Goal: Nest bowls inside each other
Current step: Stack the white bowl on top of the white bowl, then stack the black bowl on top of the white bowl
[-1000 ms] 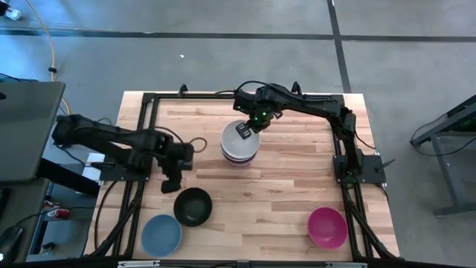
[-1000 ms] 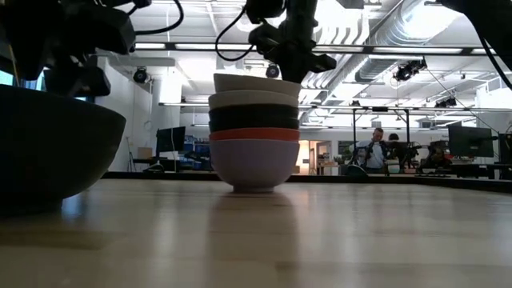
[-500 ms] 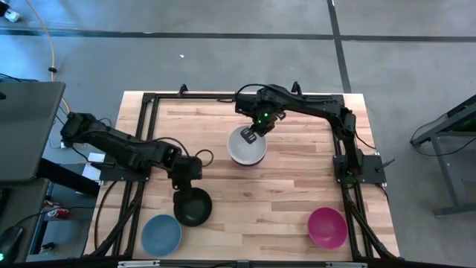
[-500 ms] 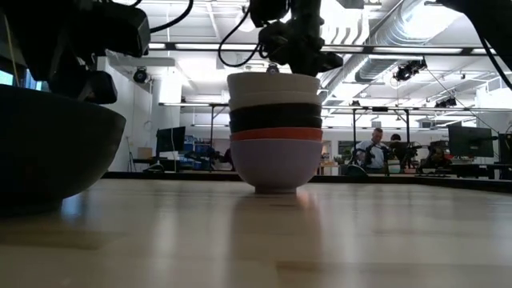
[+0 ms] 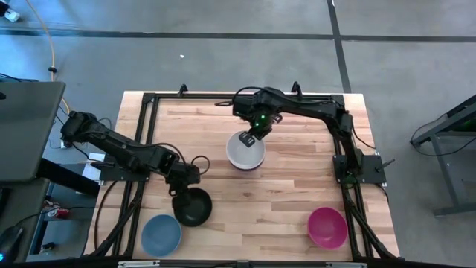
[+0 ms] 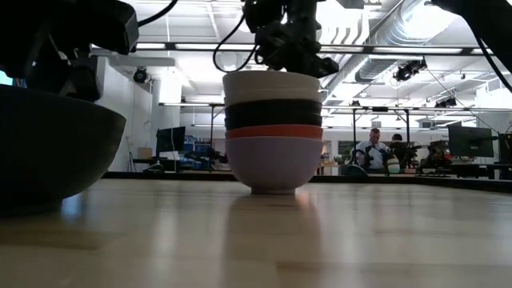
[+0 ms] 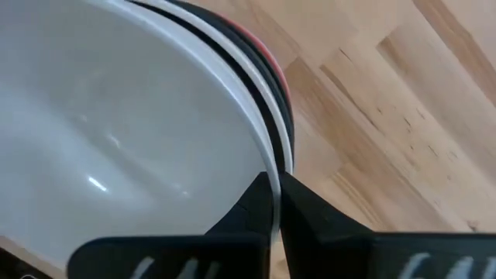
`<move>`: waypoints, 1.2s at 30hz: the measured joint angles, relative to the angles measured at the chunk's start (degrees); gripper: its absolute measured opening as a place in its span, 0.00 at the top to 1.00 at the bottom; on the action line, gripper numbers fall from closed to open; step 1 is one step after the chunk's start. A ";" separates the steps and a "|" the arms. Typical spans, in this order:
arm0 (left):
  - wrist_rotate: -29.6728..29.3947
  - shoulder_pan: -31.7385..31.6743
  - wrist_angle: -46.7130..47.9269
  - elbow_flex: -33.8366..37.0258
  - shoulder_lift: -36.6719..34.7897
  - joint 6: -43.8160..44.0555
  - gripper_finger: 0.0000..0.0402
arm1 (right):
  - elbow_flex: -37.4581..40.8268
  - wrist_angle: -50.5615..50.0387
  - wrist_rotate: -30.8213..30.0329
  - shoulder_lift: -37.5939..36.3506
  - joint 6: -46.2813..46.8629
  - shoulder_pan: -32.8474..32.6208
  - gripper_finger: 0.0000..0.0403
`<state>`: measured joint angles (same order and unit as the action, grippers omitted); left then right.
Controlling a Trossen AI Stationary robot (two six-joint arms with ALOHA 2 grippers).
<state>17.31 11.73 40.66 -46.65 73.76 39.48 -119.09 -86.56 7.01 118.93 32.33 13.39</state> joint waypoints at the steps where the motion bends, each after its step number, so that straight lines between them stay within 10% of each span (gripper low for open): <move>1: -0.17 0.26 0.08 0.00 0.00 1.23 0.46 | 0.00 0.10 0.04 0.16 -0.64 0.02 0.99; 15: -7.29 -1.58 2.12 -0.04 -0.02 7.41 0.46 | 0.00 0.45 -2.87 0.40 -9.31 0.70 0.70; 36: -6.86 -1.36 5.14 -0.09 6.55 4.30 0.46 | -0.07 4.01 0.04 -6.48 -1.17 -4.75 0.68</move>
<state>10.45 10.38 45.80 -46.74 80.31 43.78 -119.16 -82.55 7.06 112.45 31.16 8.63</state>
